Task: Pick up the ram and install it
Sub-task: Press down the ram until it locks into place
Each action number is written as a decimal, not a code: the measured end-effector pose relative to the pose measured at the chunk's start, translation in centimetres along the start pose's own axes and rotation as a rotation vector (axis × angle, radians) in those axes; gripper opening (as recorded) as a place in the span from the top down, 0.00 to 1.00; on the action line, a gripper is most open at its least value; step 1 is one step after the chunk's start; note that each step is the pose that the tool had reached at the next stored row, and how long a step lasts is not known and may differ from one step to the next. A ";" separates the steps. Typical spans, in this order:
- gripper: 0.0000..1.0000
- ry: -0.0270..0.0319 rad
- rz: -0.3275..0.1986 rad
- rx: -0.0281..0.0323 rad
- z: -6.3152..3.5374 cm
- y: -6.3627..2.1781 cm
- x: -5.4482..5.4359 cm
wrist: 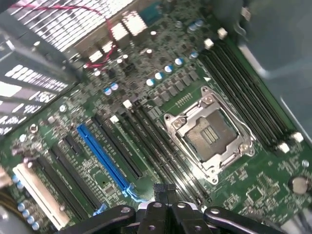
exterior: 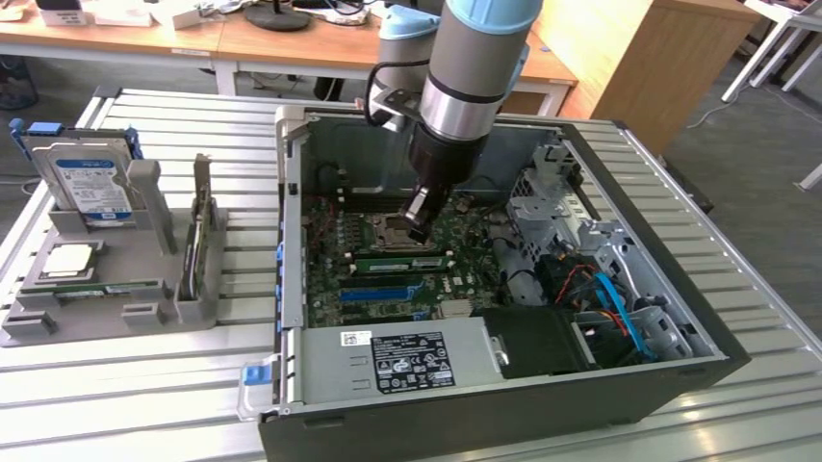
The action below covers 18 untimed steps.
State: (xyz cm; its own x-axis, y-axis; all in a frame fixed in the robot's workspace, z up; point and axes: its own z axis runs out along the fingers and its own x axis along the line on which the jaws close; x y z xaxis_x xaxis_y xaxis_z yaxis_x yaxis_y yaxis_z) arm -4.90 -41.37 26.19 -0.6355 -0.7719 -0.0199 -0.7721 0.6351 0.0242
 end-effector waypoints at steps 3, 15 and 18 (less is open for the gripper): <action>0.89 -0.0013 0.054 0.0011 0.00 0.00 0.0; 0.89 -0.0064 0.268 0.0053 0.01 0.00 0.0; 0.89 -0.0078 0.322 0.0064 0.02 0.00 0.0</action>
State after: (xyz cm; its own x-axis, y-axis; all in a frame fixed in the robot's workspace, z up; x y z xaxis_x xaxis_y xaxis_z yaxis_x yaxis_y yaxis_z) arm -4.90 -41.37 26.17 -0.8473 -0.5307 -0.0199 -0.5311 0.8470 0.0242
